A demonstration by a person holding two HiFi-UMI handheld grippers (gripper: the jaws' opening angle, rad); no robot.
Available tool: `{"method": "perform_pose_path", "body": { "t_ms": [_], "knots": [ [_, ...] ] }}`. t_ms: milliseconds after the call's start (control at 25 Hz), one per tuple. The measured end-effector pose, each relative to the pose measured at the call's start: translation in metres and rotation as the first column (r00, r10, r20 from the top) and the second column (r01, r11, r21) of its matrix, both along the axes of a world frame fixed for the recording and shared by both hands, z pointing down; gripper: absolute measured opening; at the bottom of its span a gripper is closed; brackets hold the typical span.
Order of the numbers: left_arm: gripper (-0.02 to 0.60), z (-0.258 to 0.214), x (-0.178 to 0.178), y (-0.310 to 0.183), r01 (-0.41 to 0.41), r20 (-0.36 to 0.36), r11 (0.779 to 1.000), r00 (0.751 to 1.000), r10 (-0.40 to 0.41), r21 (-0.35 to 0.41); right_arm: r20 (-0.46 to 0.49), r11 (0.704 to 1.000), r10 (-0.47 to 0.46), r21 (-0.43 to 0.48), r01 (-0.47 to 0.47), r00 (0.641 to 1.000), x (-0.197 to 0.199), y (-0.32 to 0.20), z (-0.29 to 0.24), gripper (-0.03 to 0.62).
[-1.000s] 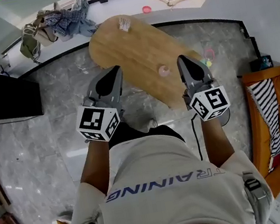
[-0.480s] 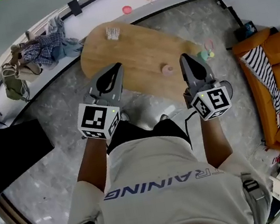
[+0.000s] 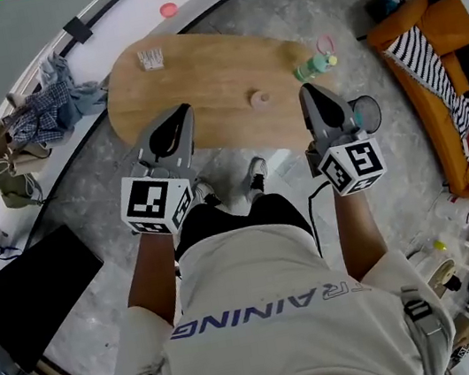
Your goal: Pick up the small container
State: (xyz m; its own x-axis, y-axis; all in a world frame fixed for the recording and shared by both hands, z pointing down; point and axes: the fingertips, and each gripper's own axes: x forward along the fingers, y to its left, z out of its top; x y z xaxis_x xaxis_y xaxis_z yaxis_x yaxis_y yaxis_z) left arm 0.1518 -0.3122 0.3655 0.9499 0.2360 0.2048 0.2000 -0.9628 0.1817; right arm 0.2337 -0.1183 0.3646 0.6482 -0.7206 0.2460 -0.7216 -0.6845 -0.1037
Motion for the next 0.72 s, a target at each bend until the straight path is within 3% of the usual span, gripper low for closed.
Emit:
{"method": "perform_pose_path", "body": {
  "t_ms": [400,720],
  "knots": [
    [0.000,0.007,0.035,0.056,0.047,0.038,0.999,0.998,-0.048,0.022,0.056,1.000,-0.026,0.016,0.025,0.998,0.031,0.060,0.025,0.014],
    [0.000,0.009,0.044,0.069,0.069,0.053,0.997,0.996,-0.071,0.040,0.057,0.999,-0.039,0.037,0.037,0.998,0.042,0.075,0.028,0.014]
  ]
}}
